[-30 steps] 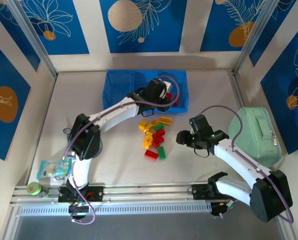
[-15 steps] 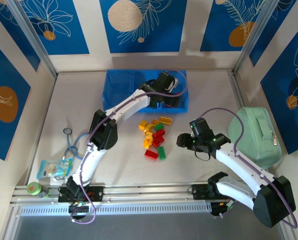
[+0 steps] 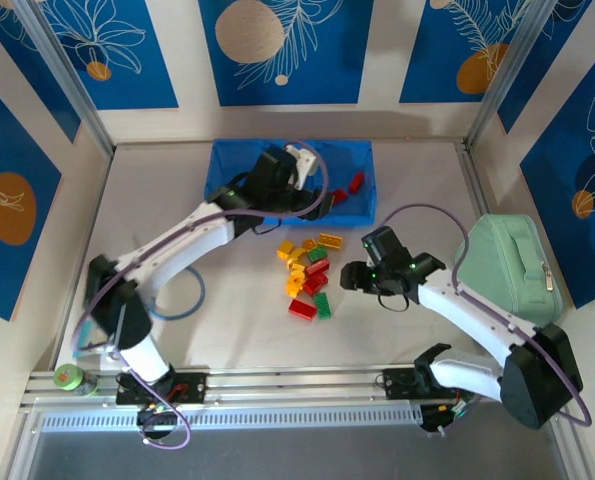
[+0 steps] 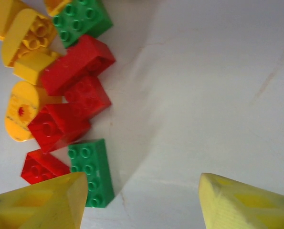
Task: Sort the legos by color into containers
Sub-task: Place the lego in the container, then pick up the lego from the center of the table.
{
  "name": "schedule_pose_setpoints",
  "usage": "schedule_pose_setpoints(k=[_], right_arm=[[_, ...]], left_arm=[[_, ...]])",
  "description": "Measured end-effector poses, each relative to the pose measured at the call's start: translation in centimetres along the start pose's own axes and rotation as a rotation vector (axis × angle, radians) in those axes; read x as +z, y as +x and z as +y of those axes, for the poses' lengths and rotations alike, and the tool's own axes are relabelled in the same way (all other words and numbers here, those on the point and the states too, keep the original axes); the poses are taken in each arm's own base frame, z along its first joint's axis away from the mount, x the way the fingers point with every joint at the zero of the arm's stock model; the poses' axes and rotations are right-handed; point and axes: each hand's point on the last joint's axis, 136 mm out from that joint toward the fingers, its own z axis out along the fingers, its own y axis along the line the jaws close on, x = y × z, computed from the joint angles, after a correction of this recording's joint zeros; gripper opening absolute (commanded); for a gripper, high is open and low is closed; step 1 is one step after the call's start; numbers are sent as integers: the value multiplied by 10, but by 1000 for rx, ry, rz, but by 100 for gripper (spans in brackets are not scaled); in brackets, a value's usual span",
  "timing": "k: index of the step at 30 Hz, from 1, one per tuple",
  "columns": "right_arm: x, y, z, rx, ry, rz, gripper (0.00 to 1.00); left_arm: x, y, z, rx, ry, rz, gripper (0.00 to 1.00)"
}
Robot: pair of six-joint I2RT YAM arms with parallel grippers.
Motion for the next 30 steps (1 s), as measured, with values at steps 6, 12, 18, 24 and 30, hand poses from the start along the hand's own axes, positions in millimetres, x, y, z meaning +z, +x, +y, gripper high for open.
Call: schedule_pose_setpoints(k=[6, 12, 18, 24, 30], right_arm=[[12, -7, 40, -122, -32, 42, 66], [33, -3, 69, -252, -9, 114, 63], [53, -1, 85, -366, 50, 164, 58], [69, 2, 86, -423, 99, 210, 55], [80, 6, 81, -467, 168, 242, 50]], left_arm=[[-26, 76, 23, -53, -49, 50, 80], [-43, 162, 50, -126, -128, 162, 80], [-61, 200, 63, -206, -163, 158, 80], [-63, 222, 68, -251, -178, 185, 80], [-66, 228, 70, -272, -180, 183, 80]])
